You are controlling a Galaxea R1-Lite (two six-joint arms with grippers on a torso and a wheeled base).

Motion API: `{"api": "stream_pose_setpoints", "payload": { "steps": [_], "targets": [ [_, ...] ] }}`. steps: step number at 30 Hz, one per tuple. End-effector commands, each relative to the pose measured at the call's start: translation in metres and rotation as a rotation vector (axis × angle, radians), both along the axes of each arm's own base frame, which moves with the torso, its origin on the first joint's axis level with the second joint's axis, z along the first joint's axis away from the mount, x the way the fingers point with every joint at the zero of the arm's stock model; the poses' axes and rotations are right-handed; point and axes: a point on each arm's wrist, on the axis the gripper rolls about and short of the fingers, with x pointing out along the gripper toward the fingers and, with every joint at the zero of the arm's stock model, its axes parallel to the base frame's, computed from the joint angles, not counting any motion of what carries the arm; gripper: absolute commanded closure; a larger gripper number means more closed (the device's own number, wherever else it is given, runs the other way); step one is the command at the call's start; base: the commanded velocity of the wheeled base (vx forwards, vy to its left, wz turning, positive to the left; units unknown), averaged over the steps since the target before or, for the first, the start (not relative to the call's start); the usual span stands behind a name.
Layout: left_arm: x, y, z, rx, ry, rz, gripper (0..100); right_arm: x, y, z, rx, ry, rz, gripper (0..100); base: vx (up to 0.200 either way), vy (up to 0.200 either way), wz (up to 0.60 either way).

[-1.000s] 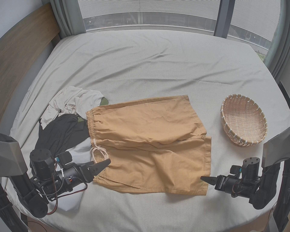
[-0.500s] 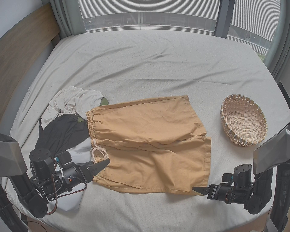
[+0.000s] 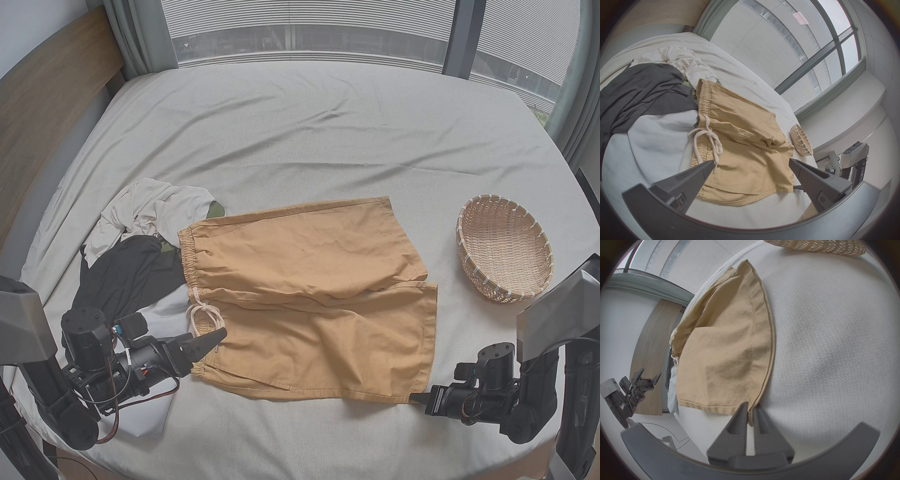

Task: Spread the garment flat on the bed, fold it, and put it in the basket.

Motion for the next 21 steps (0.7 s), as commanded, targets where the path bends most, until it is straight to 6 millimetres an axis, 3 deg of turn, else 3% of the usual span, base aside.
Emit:
{"api": "stream_pose_setpoints", "payload": {
  "steps": [1, 6, 14, 21],
  "targets": [
    [0.002, 0.007, -0.007, 0.007, 0.029, 0.031, 0, -0.002, -0.005, 0.006, 0.002, -0.011, -0.018, 100, 0.0, 0.0, 0.0],
    [-0.001, 0.019, -0.02, 0.022, 0.105, 0.07, 0, -0.006, -0.016, 0.014, 0.005, -0.017, -0.053, 100, 0.0, 0.0, 0.0],
    [-0.015, 0.016, -0.034, 0.045, 0.201, 0.046, 0, -0.007, -0.017, 0.015, 0.003, -0.019, -0.058, 100, 0.0, 0.0, 0.0],
    [-0.015, 0.018, -0.057, 0.07, 0.304, 0.057, 0, -0.006, -0.017, 0.014, 0.003, -0.019, -0.057, 100, 0.0, 0.0, 0.0]
  ]
}}
